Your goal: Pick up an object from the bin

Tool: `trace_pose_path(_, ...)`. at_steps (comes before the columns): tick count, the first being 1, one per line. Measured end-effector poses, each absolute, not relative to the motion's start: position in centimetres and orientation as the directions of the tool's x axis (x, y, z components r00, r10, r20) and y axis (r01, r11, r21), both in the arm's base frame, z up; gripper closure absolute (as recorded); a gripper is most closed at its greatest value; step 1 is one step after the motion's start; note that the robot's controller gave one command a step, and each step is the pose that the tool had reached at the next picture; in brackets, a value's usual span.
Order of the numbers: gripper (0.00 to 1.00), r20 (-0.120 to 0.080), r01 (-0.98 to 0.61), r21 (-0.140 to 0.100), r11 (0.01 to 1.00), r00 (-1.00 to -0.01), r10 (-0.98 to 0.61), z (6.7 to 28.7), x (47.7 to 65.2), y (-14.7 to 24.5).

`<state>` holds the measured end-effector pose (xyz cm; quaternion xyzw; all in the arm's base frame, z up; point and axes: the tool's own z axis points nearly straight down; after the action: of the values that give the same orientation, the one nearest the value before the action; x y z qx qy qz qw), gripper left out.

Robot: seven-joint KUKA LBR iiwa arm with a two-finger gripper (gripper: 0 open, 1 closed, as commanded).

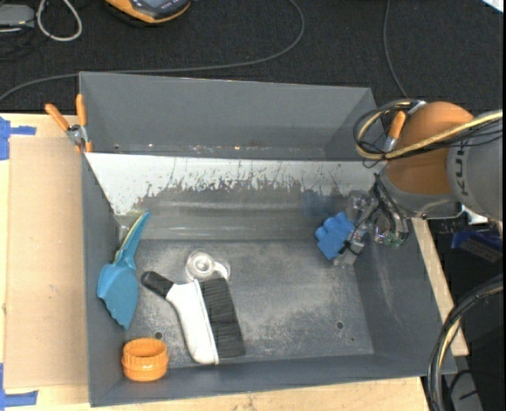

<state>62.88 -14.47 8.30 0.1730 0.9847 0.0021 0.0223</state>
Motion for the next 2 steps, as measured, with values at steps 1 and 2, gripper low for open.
trace_pose_path(1,1.00,-0.065,0.264,0.014,0.964,-0.962,0.265,8.45,63.22,-13.81)
trace_pose_path(2,1.00,-0.066,0.263,0.014,0.965,-0.963,0.263,8.47,63.21,-13.81)
